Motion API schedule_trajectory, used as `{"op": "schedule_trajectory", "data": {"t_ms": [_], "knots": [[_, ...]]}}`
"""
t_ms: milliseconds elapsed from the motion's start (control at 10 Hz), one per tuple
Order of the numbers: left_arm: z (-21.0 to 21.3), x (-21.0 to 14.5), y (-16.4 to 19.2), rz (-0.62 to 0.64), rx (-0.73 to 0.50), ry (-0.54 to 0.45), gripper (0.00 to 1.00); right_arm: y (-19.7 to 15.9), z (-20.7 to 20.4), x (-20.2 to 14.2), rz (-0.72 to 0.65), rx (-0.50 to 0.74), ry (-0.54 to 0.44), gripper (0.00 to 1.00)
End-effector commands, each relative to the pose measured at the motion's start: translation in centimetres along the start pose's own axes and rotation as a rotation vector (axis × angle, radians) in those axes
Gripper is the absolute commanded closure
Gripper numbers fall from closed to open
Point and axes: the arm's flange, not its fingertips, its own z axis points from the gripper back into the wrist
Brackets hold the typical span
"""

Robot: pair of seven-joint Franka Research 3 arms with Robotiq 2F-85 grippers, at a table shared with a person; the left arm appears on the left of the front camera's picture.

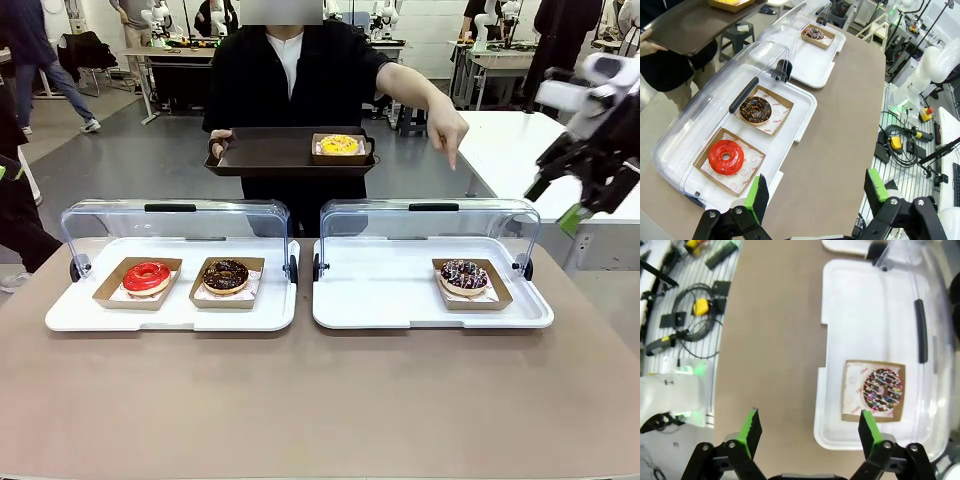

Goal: Provide the desired donut to the person.
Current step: Pick up and lift the Paper togo box containing the Donut pointed at by the person.

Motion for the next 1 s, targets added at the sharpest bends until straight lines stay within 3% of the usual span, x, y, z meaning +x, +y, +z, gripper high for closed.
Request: {"op": "schedule_trajectory", "data": {"t_ms": [0,200,500,600,700,900], "knots": [[0.1,0.3,-0.1,0.014,-0.005,-0.015,0.00,0.7,-3.7,0.9,-0.030,-0.099,0.169,0.00],[0.1,0.3,-0.1,0.014,-0.005,-0.015,0.00,1.3,-6.6,0.8,-0.007,-0.168,0.290,0.00],[0.1,0.3,-0.1,0.014,-0.005,-0.015,0.00,2.2,-8.1,-1.0,-0.015,-0.151,0.281,0.00],[0.1,0.3,-0.1,0.014,-0.005,-0.015,0.00,2.5,-8.1,-1.4,-0.013,-0.130,0.232,0.00],[0.1,0.3,-0.1,0.014,-0.005,-0.015,0.00,1.5,-8.1,-0.8,0.009,-0.143,0.279,0.00],[0.1,0.3,-0.1,0.014,-0.005,-0.015,0.00,1.5,-8.1,-0.8,0.009,-0.143,0.279,0.00]]}}
